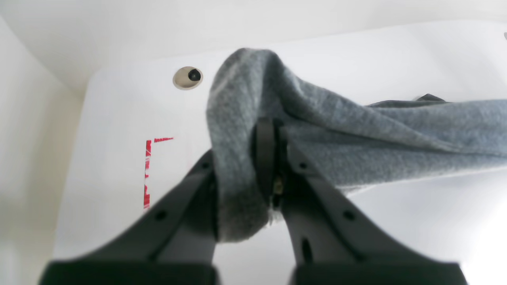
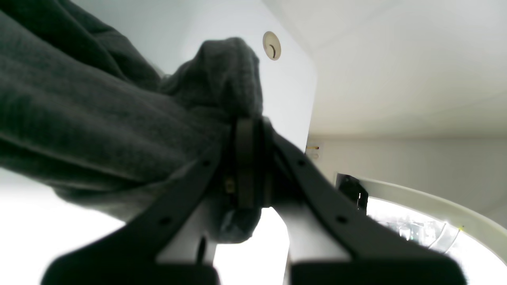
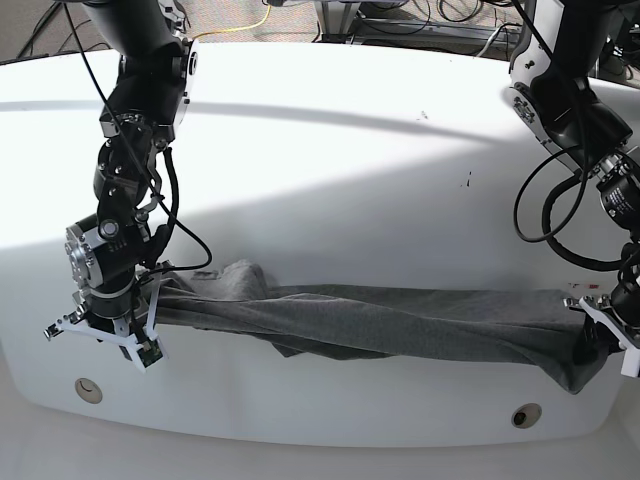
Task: Layout the t-shirt on the table in an organized manner, then fold the t-shirt properly
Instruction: 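Lift the shirt with both grippers and swing it away from the robot, then lower the shirt flat onto the table with both grippers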
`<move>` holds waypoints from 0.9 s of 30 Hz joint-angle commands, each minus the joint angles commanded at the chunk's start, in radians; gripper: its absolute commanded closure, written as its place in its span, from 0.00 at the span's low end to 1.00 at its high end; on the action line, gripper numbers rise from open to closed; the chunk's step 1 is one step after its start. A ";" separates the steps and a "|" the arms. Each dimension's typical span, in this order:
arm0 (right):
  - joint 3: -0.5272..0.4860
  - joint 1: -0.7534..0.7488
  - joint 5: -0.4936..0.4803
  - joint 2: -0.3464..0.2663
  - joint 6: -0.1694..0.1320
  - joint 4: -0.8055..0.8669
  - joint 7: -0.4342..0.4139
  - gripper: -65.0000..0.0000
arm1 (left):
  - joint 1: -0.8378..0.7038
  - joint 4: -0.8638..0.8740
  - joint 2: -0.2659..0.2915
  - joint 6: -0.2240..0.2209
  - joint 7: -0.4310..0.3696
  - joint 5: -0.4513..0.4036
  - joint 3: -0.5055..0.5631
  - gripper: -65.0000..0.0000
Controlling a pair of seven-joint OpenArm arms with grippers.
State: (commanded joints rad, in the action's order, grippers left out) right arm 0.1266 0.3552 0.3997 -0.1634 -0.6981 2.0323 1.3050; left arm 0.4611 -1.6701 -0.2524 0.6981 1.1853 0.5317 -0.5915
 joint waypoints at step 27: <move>0.002 -0.439 0.141 0.063 0.000 0.008 0.091 1.00 | -0.615 -0.172 -0.038 0.000 0.068 0.000 -0.086 0.99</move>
State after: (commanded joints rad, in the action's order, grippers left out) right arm 0.1281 -0.0836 0.5409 -0.1005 -0.6981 2.0399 1.3963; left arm -0.1542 -1.8420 -0.2908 0.6981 1.2528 0.5317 -0.6774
